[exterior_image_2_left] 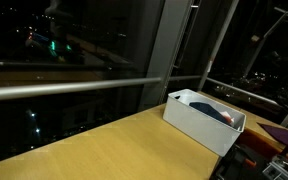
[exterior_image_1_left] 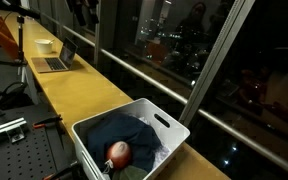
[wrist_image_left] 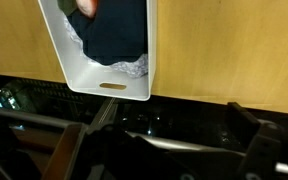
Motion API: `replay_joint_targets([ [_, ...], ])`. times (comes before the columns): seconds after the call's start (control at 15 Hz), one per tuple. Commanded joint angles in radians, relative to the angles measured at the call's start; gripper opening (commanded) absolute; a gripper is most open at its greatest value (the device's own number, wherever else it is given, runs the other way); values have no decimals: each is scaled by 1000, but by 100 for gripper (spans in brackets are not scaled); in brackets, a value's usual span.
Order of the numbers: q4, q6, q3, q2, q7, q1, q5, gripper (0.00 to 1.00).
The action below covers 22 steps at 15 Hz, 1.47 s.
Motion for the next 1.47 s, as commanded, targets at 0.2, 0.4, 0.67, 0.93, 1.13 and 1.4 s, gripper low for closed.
replay_joint_targets([
  [0.2, 54, 134, -102, 218, -39, -57, -33, 100],
  [0.4, 43, 200, -150, 298, -40, -98, -66, 100],
  [0.67, 51, 317, -224, 437, -69, -141, -80, 100],
  [0.93, 87, 425, -277, 603, -105, -153, -57, 100],
  [1.13, 137, 489, -291, 749, -116, -144, -37, 100],
  [1.4, 229, 517, -307, 943, -81, -126, -53, 100],
])
